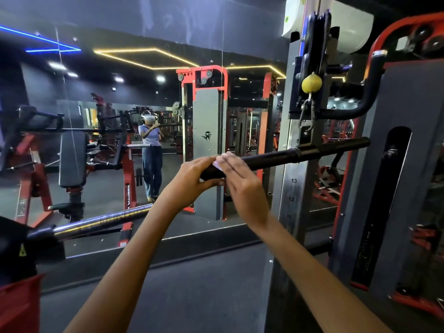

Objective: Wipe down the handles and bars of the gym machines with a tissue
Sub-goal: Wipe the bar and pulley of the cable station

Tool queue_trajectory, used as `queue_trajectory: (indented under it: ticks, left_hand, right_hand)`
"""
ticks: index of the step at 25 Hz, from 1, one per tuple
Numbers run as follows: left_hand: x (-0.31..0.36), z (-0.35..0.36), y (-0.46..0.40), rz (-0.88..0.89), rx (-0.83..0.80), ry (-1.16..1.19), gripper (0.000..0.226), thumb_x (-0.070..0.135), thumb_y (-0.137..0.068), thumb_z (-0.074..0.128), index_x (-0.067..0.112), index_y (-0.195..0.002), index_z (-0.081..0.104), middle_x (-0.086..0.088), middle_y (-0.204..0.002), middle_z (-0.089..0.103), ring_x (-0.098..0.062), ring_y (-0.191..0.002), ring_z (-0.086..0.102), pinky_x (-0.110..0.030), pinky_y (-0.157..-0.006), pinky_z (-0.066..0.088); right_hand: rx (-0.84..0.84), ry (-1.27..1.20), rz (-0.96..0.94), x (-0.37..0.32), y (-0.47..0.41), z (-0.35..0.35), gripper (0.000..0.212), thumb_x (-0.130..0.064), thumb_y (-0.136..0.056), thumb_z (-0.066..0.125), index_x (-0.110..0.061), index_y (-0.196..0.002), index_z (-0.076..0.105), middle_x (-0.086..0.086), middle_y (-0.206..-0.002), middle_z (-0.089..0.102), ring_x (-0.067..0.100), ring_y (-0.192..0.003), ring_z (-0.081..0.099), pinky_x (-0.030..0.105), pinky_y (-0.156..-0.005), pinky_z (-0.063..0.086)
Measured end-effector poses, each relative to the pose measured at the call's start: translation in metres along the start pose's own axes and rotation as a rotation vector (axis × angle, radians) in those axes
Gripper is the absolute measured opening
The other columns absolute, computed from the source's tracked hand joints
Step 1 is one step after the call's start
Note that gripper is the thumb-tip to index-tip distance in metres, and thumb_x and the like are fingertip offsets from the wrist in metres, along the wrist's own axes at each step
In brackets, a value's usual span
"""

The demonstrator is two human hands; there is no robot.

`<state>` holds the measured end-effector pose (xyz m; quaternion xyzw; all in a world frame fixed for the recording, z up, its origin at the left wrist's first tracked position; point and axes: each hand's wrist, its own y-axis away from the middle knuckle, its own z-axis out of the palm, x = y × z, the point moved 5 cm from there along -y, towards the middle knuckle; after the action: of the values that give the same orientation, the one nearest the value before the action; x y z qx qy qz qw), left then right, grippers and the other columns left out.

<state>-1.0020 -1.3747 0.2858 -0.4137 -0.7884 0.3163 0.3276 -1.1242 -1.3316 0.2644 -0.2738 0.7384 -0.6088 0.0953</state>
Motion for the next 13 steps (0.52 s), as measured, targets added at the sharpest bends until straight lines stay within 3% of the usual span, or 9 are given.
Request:
queue_trajectory:
  ticks: [2, 5, 6, 10, 11, 13]
  left_hand:
    - [-0.001, -0.002, 0.003, 0.020, -0.016, -0.008, 0.058, 0.023, -0.082, 0.075, 0.017, -0.135, 0.053, -0.001, -0.120, 0.062, -0.009, -0.105, 0.054, -0.004, -0.090, 0.034]
    - [-0.001, -0.001, 0.001, 0.053, -0.043, 0.008, 0.056, 0.024, -0.082, 0.075, 0.022, -0.134, 0.055, -0.001, -0.116, 0.064, -0.013, -0.102, 0.058, -0.020, -0.091, 0.044]
    - [0.000, 0.000, 0.000, 0.066, -0.037, 0.012, 0.055, 0.025, -0.081, 0.076, 0.021, -0.133, 0.056, -0.002, -0.115, 0.066, -0.015, -0.100, 0.060, -0.024, -0.090, 0.047]
    - [0.001, 0.000, 0.000, 0.140, 0.025, 0.002, 0.051, 0.028, -0.081, 0.076, 0.022, -0.129, 0.060, 0.000, -0.107, 0.070, -0.014, -0.092, 0.064, -0.028, -0.084, 0.052]
    - [0.001, -0.002, 0.000, 0.145, 0.032, 0.002, 0.049, 0.031, -0.082, 0.074, 0.023, -0.128, 0.060, 0.000, -0.106, 0.070, -0.013, -0.091, 0.064, -0.027, -0.083, 0.052]
    - [0.000, -0.002, -0.004, 0.126, 0.015, 0.021, 0.048, 0.038, -0.083, 0.071, 0.025, -0.128, 0.060, 0.002, -0.103, 0.069, -0.008, -0.088, 0.063, -0.020, -0.081, 0.051]
  right_hand:
    - [0.020, 0.040, -0.001, 0.033, 0.007, -0.014, 0.034, 0.002, -0.090, 0.050, -0.003, -0.124, 0.055, 0.012, -0.128, 0.055, 0.022, -0.121, 0.053, 0.038, -0.097, 0.048]
    - [0.165, 0.070, 0.376, 0.088, 0.020, -0.043, 0.036, -0.004, -0.090, 0.043, -0.002, -0.126, 0.048, 0.013, -0.129, 0.054, 0.024, -0.121, 0.053, 0.044, -0.093, 0.050]
    - [0.192, 0.062, 0.417, 0.079, 0.019, -0.039, 0.036, -0.004, -0.090, 0.043, -0.001, -0.125, 0.049, 0.015, -0.127, 0.056, 0.025, -0.120, 0.054, 0.043, -0.095, 0.049]
    - [0.079, 0.029, 0.089, 0.015, 0.009, -0.010, 0.033, -0.005, -0.090, 0.047, 0.001, -0.121, 0.058, 0.017, -0.116, 0.060, 0.019, -0.113, 0.051, 0.031, -0.106, 0.038]
    - [0.068, 0.019, 0.085, 0.025, 0.010, -0.016, 0.032, -0.004, -0.090, 0.048, 0.001, -0.120, 0.058, 0.016, -0.114, 0.059, 0.018, -0.111, 0.051, 0.031, -0.103, 0.041]
    - [0.131, 0.075, 0.256, 0.065, 0.018, -0.036, 0.032, 0.001, -0.087, 0.052, 0.001, -0.118, 0.060, 0.015, -0.110, 0.059, 0.018, -0.105, 0.053, 0.031, -0.095, 0.049]
